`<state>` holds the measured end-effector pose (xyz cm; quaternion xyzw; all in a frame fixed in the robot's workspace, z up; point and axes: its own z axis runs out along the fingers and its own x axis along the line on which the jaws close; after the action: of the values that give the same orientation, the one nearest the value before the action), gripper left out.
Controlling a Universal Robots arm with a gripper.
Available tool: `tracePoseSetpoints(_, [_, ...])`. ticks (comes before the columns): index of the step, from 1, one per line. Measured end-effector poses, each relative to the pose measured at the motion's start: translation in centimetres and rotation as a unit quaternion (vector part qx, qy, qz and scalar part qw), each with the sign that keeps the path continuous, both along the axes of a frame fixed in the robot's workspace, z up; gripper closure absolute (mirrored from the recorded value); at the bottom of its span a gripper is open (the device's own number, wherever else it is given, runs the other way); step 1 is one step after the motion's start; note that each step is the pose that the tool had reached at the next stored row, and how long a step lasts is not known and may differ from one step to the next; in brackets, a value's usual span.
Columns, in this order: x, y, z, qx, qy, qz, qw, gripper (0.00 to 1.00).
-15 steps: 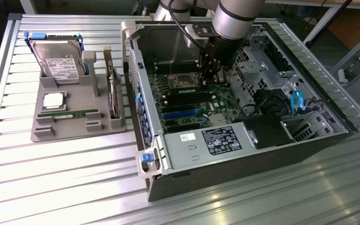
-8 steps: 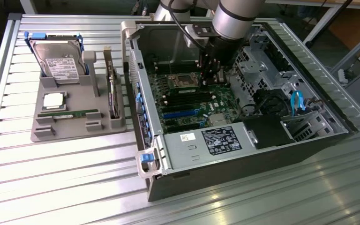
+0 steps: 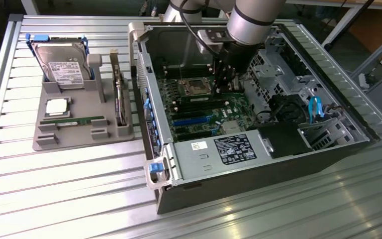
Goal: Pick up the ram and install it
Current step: 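Insert the ram into the slot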
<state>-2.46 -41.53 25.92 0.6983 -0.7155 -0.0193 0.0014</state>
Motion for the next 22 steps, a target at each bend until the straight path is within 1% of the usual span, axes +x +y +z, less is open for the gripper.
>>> tracePoseSetpoints(2, [0.0, -0.01, -0.12, 0.0001, 0.0, 0.0, 1.0, 0.89])
tracePoseSetpoints(5, [0.0, 0.0, -0.75, 0.0, 0.0, 0.0, 1.0, 0.89])
tracePoseSetpoints(9, [0.0, -0.01, -0.79, 0.0, 0.0, 0.001, 1.0, 0.89])
tracePoseSetpoints(14, [0.0, -0.01, -0.8, 0.0, 0.0, 0.01, 0.9999, 0.89])
tracePoseSetpoints(18, [0.0, -0.01, -1.52, 0.0, 0.0, 0.01, 0.9999, 0.89])
tracePoseSetpoints(22, [-0.2, -0.01, -1.53, 0.0, 0.0, 0.01, 0.9999, 0.89])
